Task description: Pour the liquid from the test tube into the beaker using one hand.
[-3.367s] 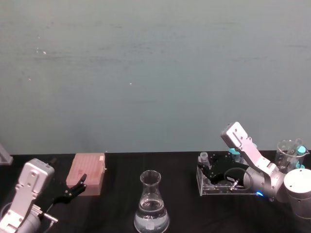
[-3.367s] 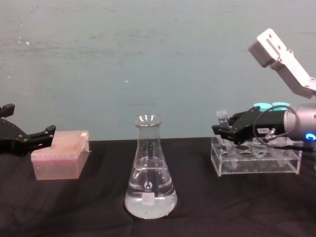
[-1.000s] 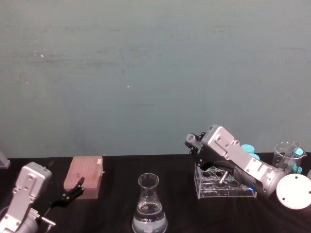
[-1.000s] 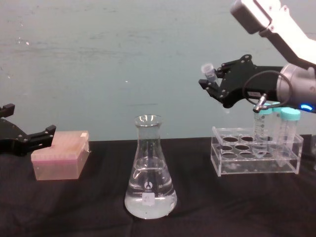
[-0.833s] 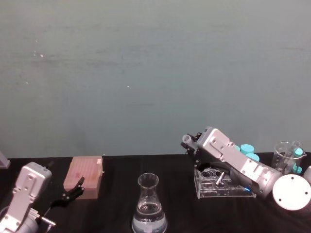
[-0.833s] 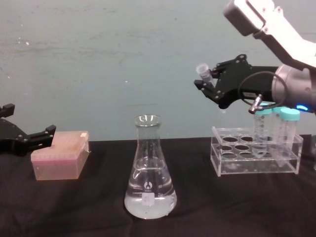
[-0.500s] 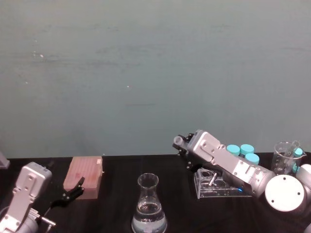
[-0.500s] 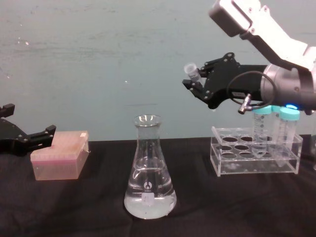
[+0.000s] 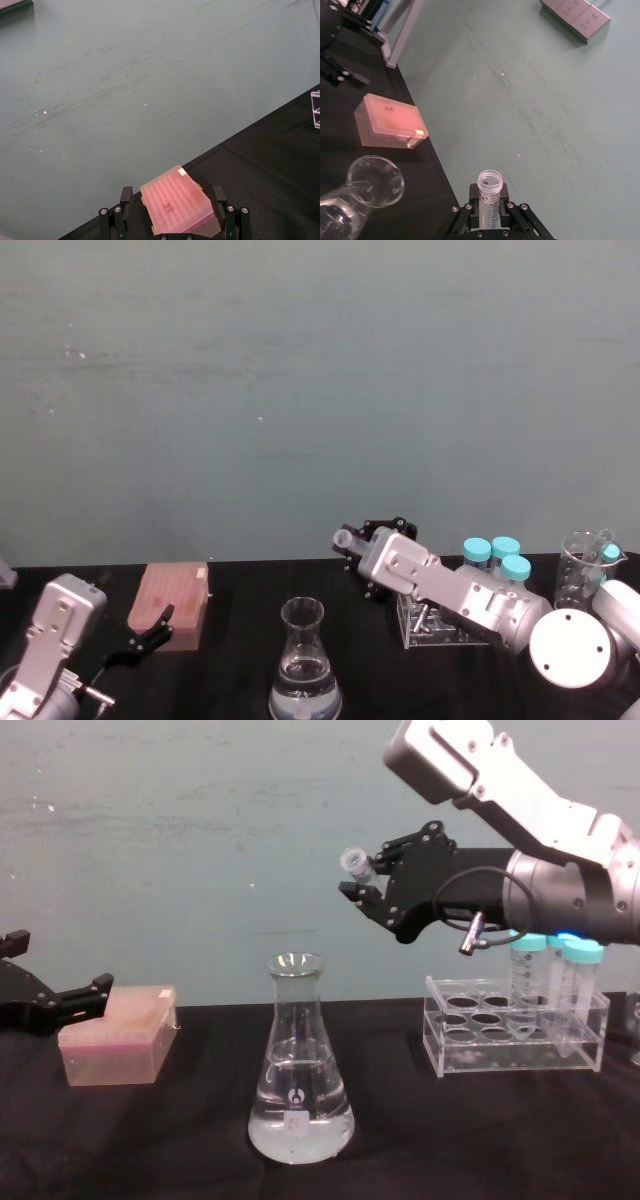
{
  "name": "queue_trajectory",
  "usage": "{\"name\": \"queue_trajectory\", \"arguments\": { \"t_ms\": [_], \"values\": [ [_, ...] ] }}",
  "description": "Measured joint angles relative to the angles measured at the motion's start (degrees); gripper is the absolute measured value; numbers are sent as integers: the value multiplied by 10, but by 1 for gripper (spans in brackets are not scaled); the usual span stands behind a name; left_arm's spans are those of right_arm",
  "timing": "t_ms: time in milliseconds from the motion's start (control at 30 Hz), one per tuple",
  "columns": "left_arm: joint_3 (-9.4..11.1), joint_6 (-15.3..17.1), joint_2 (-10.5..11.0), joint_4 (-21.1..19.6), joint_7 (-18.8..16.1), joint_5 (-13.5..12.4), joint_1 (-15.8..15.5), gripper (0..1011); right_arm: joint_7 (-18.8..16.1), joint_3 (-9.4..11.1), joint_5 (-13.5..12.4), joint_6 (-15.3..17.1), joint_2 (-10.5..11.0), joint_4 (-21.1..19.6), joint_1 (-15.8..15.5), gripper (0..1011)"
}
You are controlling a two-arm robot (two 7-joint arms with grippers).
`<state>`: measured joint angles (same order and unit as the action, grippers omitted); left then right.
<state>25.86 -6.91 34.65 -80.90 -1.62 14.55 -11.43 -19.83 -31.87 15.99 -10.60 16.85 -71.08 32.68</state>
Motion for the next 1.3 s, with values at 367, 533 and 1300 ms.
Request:
{"name": "queue_trajectory", "arguments": {
  "t_ms": [367, 533, 1300],
  "values": [
    [0, 0, 0, 0, 0, 0, 0, 1000, 7, -17, 35, -11, 2, -9, -5, 216],
    [0, 0, 0, 0, 0, 0, 0, 1000, 26, -25, 66, -14, 3, -9, -6, 216],
    [0, 0, 0, 0, 0, 0, 0, 1000, 80, -54, 168, -33, 11, -16, -12, 216]
  ]
}}
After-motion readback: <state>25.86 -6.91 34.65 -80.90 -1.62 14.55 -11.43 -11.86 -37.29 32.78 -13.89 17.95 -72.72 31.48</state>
